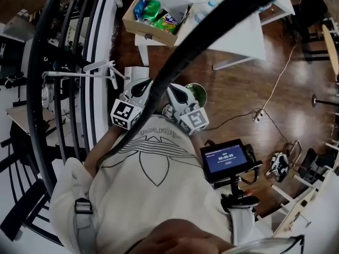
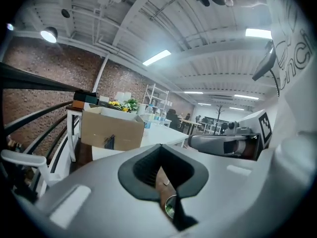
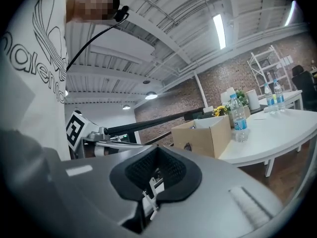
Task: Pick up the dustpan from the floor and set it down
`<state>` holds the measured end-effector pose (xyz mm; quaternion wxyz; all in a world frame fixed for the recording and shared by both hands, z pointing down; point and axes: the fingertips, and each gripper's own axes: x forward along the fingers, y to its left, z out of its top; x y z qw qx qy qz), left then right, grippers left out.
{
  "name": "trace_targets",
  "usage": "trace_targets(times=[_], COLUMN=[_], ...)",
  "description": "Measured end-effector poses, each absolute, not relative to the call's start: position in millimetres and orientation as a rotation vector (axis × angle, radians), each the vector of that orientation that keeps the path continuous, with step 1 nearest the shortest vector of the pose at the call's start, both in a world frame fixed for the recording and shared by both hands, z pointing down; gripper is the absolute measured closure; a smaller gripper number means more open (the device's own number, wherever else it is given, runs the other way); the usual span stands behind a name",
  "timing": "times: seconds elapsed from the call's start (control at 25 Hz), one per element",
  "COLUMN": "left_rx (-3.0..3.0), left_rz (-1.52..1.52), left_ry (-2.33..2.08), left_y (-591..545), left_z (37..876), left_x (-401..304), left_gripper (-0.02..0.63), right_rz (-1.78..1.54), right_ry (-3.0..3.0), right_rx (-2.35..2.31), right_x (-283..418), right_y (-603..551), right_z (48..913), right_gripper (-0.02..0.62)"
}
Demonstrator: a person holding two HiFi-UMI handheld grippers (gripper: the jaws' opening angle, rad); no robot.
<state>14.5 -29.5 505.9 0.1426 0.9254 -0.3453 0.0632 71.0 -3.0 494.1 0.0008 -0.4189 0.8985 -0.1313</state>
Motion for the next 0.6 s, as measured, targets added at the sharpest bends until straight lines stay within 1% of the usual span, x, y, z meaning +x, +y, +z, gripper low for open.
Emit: trace_targets(times=[0.32, 0.6], left_rx=[2.705, 2.733], left_rz=[0.198, 0.222], left_ry=[-0.946, -0.936], left_y=[-23, -26], left_z=[498, 515], left_x=[34, 25], left_gripper=[0.586, 0.586], right_rz=[-0.395, -0.370], right_ry=[2.817, 2.840], right_rx=[-1.317, -1.286], right_x=[85, 66], right_y=[1, -9], right_z=[491, 504], right_gripper=[0.595, 0.595])
